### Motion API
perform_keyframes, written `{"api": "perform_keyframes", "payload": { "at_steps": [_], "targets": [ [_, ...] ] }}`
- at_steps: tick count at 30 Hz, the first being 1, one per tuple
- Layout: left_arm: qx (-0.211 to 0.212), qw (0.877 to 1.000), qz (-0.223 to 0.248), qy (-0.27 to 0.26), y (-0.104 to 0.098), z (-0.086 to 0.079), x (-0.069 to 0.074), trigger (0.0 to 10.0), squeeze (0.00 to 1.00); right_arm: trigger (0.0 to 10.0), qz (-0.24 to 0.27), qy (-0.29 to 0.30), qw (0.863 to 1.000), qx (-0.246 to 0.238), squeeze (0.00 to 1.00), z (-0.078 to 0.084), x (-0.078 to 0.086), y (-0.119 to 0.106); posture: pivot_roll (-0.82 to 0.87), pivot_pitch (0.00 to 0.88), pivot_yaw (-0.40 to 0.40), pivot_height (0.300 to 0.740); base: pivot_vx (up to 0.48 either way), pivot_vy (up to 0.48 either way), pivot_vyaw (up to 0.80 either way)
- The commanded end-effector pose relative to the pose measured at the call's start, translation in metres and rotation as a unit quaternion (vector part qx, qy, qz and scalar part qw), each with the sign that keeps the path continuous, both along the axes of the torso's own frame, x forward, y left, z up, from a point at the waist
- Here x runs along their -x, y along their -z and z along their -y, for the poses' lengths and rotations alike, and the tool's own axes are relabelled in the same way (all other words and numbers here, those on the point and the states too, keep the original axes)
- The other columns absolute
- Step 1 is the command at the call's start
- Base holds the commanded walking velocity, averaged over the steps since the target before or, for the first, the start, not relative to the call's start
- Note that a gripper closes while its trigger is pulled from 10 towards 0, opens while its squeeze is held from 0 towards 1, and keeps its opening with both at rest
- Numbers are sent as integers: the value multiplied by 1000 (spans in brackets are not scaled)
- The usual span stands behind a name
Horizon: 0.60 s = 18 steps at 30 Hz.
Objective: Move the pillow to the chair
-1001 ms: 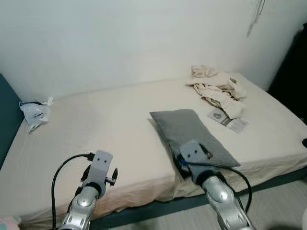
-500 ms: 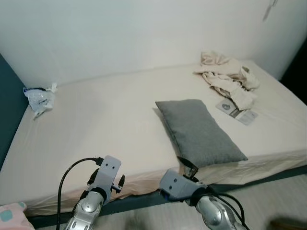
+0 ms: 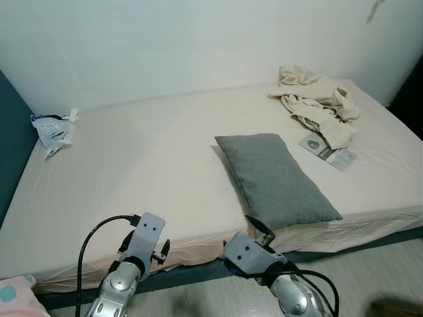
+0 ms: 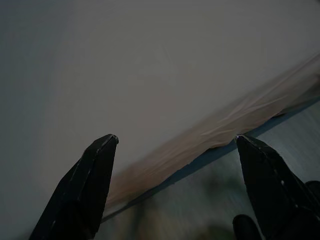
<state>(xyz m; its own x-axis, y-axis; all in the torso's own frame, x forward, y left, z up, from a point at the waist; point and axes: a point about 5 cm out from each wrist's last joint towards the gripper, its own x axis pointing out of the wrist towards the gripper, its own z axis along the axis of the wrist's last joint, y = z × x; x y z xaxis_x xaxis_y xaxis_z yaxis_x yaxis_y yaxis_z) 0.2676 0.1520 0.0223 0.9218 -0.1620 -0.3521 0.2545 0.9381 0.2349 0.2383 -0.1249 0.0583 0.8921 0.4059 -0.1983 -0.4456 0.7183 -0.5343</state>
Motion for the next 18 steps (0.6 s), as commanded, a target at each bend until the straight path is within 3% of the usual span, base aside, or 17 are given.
{"api": "perform_keyframes", "payload": {
  "at_steps": [1,8,18],
  "targets": [
    [-5,1000,-12,0,2,-1,1,10000,0,10000,-14,-12,1000,-13,0,-4,3,5,-101,178,81,740,0,0,0],
    [-3,1000,-5,6,-3,5,-5,10000,0,10000,-11,-10,1000,-16,0,-2,2,5,-91,174,76,740,0,0,0],
    [-5,1000,6,-1,-11,-2,-15,10000,0,10000,-18,-4,999,-33,0,1,0,4,-89,180,78,740,0,0,0]
  ]
}}
